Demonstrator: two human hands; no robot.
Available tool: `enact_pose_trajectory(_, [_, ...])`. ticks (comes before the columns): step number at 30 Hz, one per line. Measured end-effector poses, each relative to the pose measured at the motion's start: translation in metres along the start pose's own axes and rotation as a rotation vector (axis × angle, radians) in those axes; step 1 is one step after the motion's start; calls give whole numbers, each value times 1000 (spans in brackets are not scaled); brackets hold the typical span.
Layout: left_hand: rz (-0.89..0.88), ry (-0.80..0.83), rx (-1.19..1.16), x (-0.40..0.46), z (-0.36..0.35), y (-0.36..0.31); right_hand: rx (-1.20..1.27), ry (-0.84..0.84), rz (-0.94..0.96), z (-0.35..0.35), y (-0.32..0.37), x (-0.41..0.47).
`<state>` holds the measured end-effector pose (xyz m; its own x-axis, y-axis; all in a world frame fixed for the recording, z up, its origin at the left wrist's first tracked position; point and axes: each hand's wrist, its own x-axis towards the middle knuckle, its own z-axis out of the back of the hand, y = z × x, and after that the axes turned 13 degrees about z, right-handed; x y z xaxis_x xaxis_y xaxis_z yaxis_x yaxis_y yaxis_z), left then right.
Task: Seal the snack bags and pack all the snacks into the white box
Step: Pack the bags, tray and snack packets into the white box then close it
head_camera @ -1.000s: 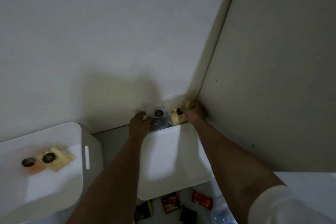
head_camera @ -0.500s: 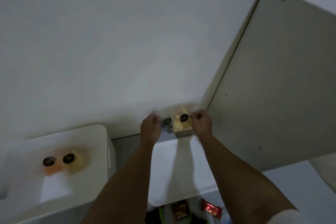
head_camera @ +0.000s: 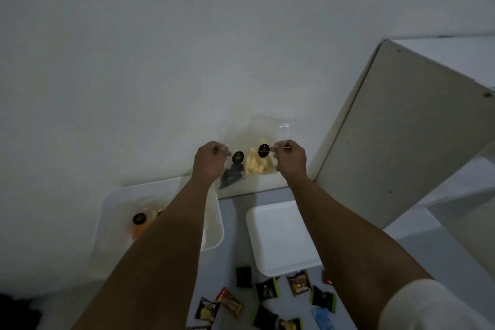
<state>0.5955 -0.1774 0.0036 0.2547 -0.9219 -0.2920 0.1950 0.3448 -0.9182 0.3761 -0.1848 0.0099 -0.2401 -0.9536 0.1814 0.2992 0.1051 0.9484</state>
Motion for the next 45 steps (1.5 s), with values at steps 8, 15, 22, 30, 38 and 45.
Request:
enact_pose_trajectory(8, [191,-131,-115,-41,120,23,84,237,-40,-110,52,-54])
enact_pose_trajectory(15, [436,-235,-163,-39,160,111,-111,382,-119,-180,37,-109])
enact_pose_trajectory(22, [537,-239,-157,-25,141,167,-272,393,-291,-206,-12,-134])
enact_pose_trajectory(30, [548,-268,-9,22,126,228,-274,380,-375,-219,-44,-124])
enact_pose_trajectory(38, [521,-360,45,-15,121,186,-237,379,-363,-214,-31,-131])
enact_pose_trajectory(45, [481,-601,46,-56,107,145,-168,408,-178,-167,8,-143])
